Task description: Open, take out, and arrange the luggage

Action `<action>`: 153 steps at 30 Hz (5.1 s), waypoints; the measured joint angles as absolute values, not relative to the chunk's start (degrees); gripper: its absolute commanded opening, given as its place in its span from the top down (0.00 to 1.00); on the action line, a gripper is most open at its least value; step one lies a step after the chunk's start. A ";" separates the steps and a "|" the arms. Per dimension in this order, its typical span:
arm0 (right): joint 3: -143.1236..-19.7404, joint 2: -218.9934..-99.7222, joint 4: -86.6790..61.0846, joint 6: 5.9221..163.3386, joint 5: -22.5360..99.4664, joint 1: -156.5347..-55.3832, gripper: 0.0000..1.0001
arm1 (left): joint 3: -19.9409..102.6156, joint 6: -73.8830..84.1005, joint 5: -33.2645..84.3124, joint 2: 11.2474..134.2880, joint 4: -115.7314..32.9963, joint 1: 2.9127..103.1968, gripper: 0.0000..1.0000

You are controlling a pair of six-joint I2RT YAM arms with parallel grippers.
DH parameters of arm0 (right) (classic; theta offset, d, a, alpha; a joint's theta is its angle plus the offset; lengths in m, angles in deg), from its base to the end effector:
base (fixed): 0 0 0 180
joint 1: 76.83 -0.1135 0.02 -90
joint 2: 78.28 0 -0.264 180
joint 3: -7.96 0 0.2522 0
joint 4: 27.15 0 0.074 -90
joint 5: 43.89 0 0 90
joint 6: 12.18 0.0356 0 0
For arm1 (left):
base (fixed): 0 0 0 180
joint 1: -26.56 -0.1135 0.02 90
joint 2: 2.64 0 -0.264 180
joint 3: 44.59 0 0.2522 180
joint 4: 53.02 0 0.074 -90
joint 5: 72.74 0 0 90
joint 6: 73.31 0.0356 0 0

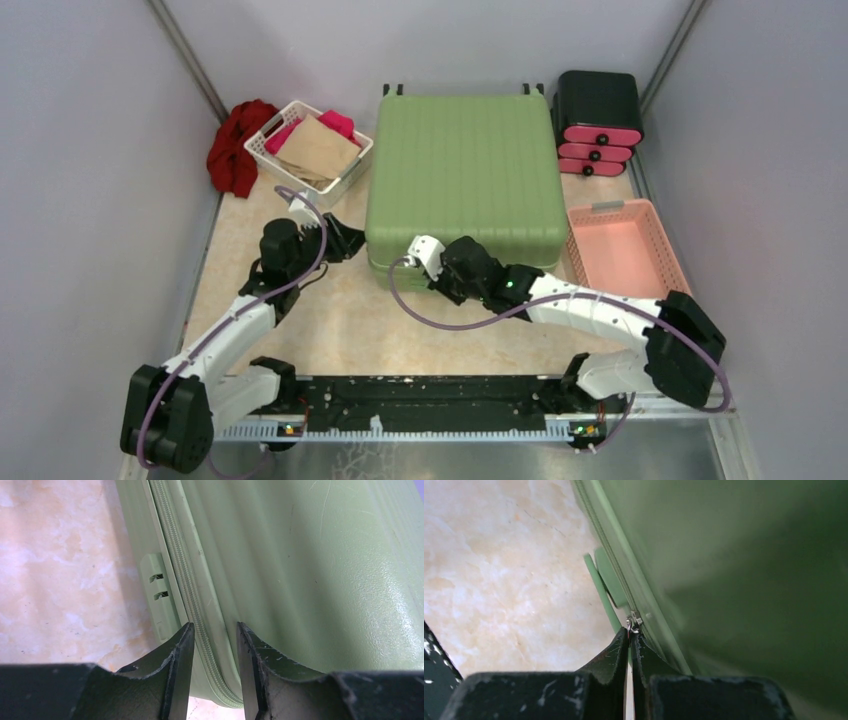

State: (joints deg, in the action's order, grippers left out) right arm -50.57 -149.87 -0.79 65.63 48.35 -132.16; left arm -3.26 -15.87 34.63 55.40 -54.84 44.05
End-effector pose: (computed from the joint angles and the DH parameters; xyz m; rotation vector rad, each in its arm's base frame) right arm 0.1530 0.2188 0.2374 -1.2511 1.9097 0.3550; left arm 0.2125 -0.0781 0.2372 -0.0279 1.9120 -0.8805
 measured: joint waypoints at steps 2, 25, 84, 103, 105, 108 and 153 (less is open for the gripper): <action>-51.77 -151.66 -1.69 65.91 49.77 -134.04 1.00 | -3.61 -16.06 34.65 55.36 -55.54 44.10 0.56; -70.81 -174.81 -6.87 74.72 58.82 -143.90 1.00 | -5.07 -16.26 35.02 55.32 -58.73 44.10 0.59; -58.11 -146.94 29.72 25.72 25.64 -119.94 0.44 | -8.96 -5.09 35.85 31.88 -37.05 46.83 0.24; -47.34 -144.14 12.80 31.53 43.01 -127.09 0.55 | -11.28 2.47 36.55 27.93 -43.19 46.83 0.23; -46.62 -144.75 11.91 31.40 43.21 -127.20 0.57 | -11.28 4.55 37.34 27.93 -43.78 46.83 0.22; -45.74 -145.74 11.36 30.88 43.43 -127.18 0.65 | -11.26 7.52 38.85 28.39 -44.04 46.83 0.21; -46.11 -141.28 25.35 11.56 26.25 -107.40 1.00 | -5.88 5.97 70.58 64.47 -53.46 47.57 0.46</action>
